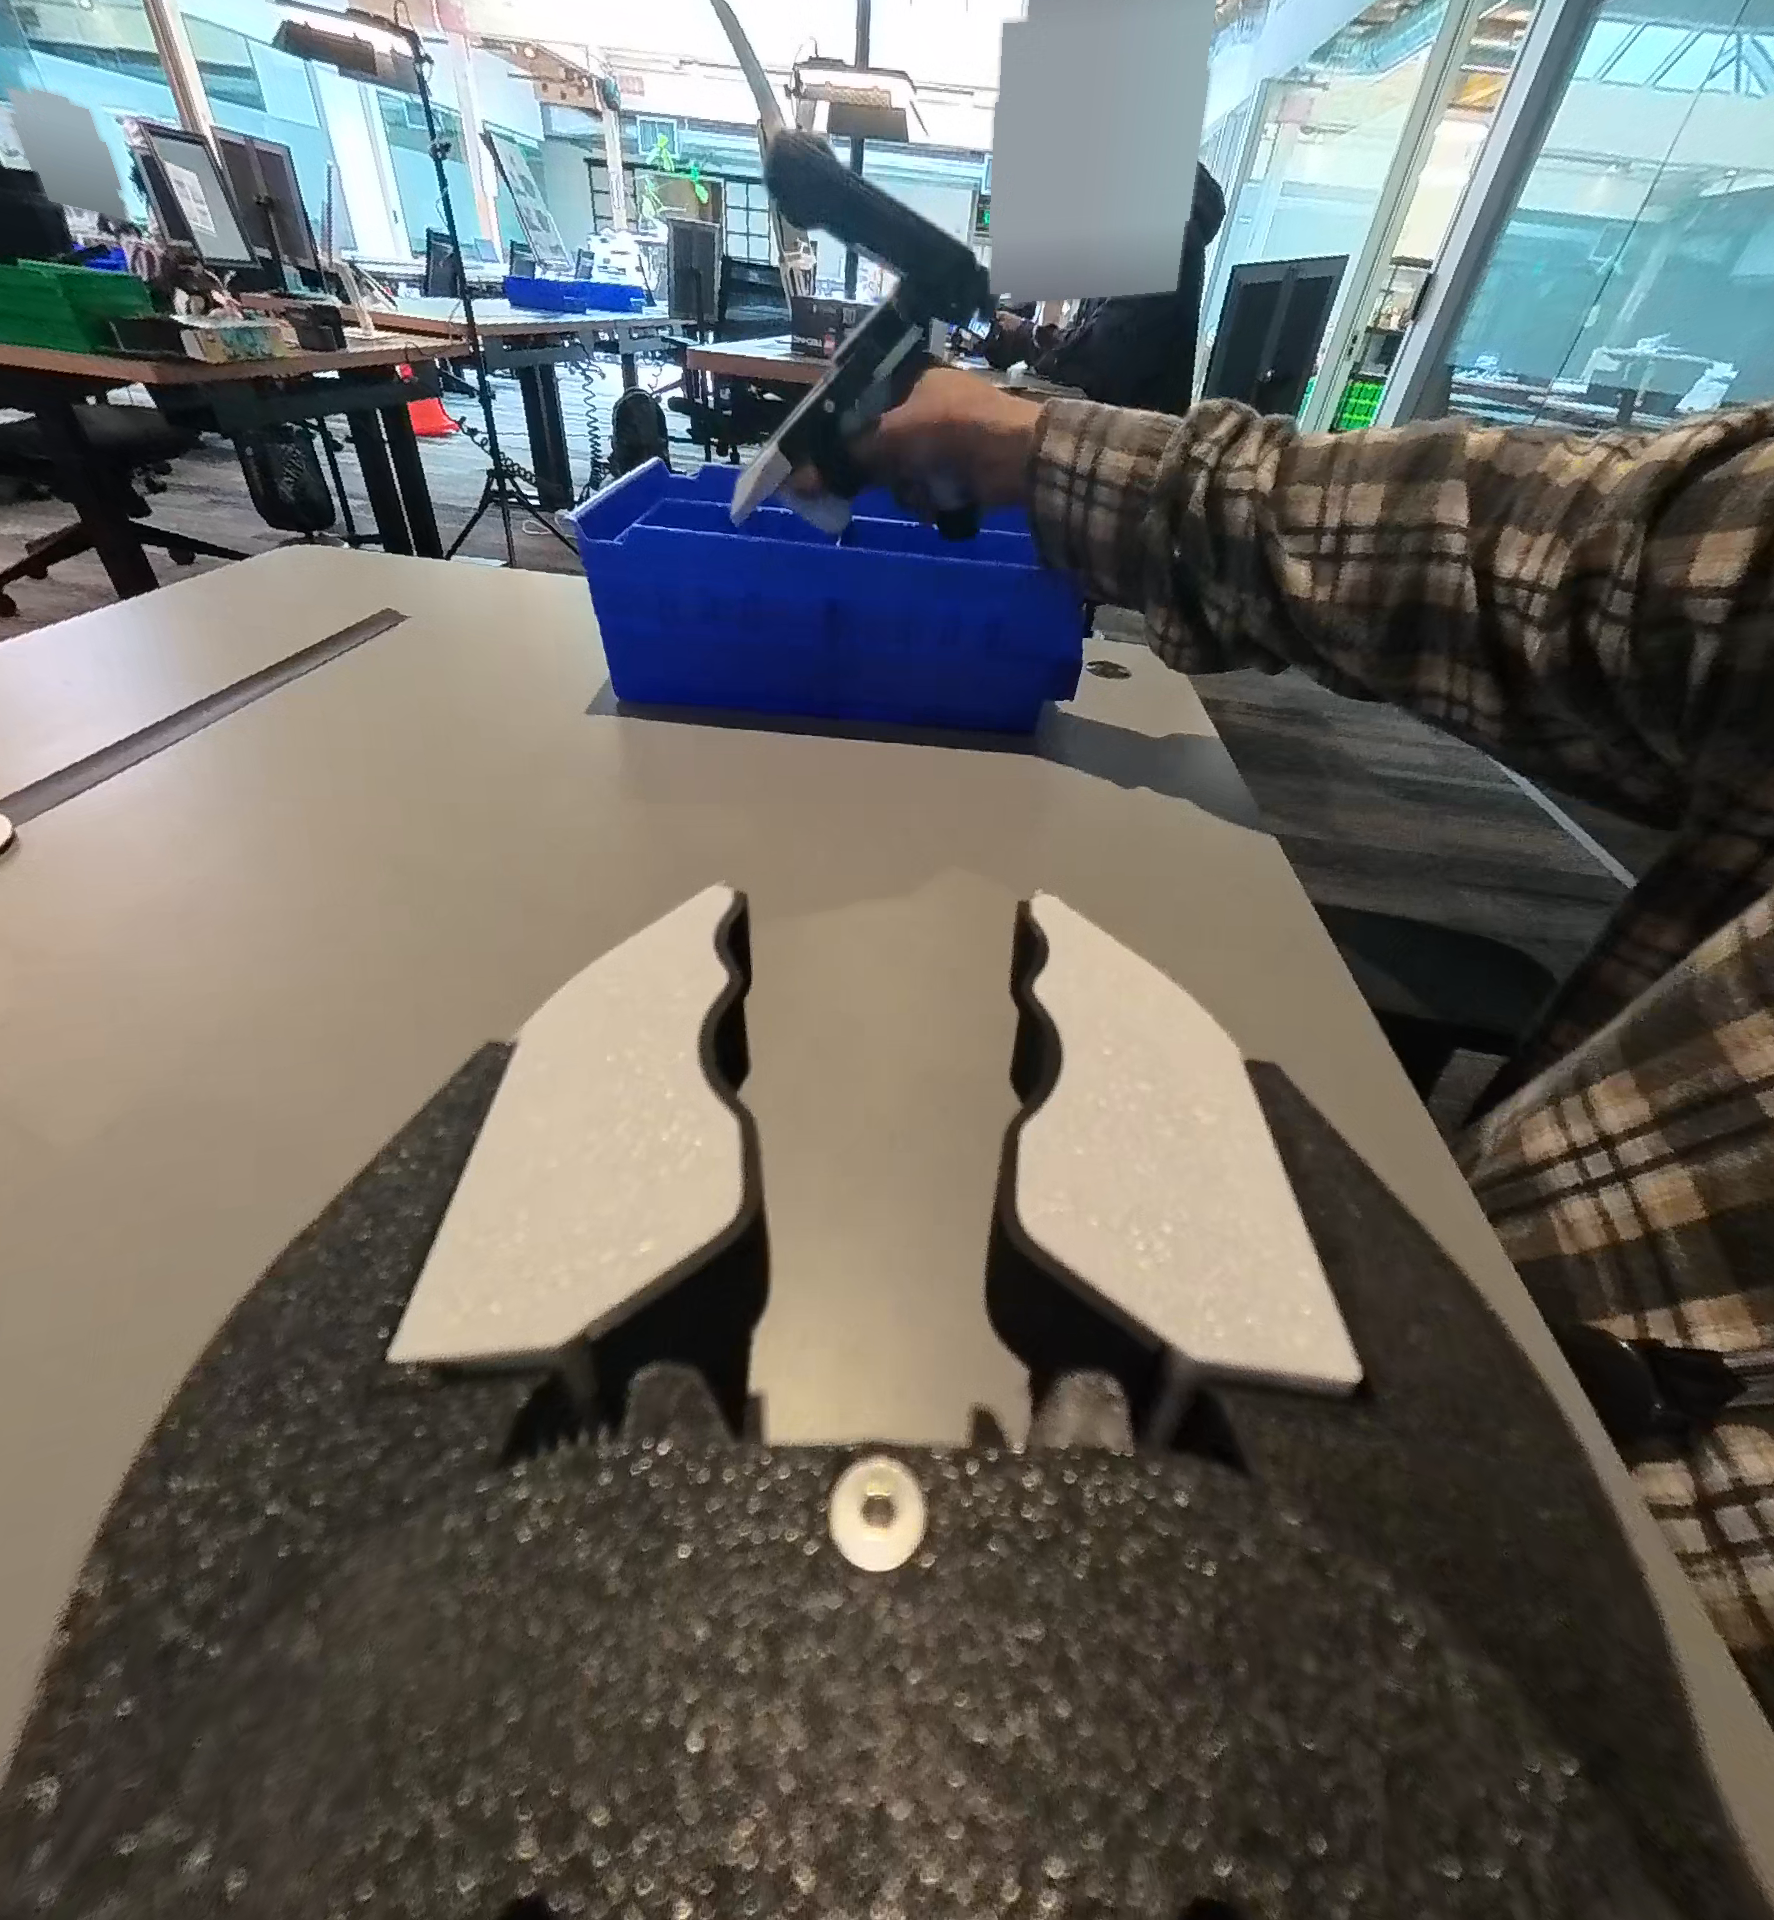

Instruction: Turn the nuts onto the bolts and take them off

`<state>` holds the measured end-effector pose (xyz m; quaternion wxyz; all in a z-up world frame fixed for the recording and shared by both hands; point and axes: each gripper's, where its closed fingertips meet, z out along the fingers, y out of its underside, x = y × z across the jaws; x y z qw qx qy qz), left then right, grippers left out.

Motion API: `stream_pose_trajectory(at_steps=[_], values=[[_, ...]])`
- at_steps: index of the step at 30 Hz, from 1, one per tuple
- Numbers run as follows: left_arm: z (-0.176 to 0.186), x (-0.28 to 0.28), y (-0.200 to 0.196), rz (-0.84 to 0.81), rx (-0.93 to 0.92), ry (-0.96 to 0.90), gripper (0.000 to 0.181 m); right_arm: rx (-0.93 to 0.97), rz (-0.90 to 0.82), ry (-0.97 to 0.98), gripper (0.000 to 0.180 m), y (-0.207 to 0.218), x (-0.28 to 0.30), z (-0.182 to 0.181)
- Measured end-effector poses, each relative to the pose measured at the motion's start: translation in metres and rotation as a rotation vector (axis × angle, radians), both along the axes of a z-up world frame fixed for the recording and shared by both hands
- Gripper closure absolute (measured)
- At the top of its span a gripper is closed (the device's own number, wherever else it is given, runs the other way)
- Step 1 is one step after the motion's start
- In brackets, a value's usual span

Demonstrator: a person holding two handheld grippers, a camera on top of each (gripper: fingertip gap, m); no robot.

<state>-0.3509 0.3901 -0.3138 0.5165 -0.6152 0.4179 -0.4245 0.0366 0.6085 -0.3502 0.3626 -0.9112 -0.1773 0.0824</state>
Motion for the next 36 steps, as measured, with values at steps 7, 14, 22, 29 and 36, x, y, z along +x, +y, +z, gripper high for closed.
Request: stream_pose_trajectory(at_steps=[7,14,22,29,36], values=[[0.003,-0.002,0.0,0.0,0.0,-0.011,0.134,0.038,-0.009,-0.048,0.139,-0.013,0.025,0.04],[0.003,-0.001,-0.001,-0.006,-0.007,-0.013,0.134,-0.166,-0.15,-0.196,0.13,-0.049,0.125,0.063],[0.001,-0.002,0.002,0.003,-0.012,-0.011,0.134,-0.415,-0.181,-0.223,0.132,-0.078,0.17,0.011],[0.003,-0.004,0.003,0.0,-0.024,-0.024,0.134,-0.543,-0.115,-0.198,0.163,-0.083,0.159,-0.027],[0.03,-0.025,-0.008,0.039,-0.036,-0.107,0.133,-0.537,-0.093,-0.102,0.176,-0.085,0.14,-0.028]])
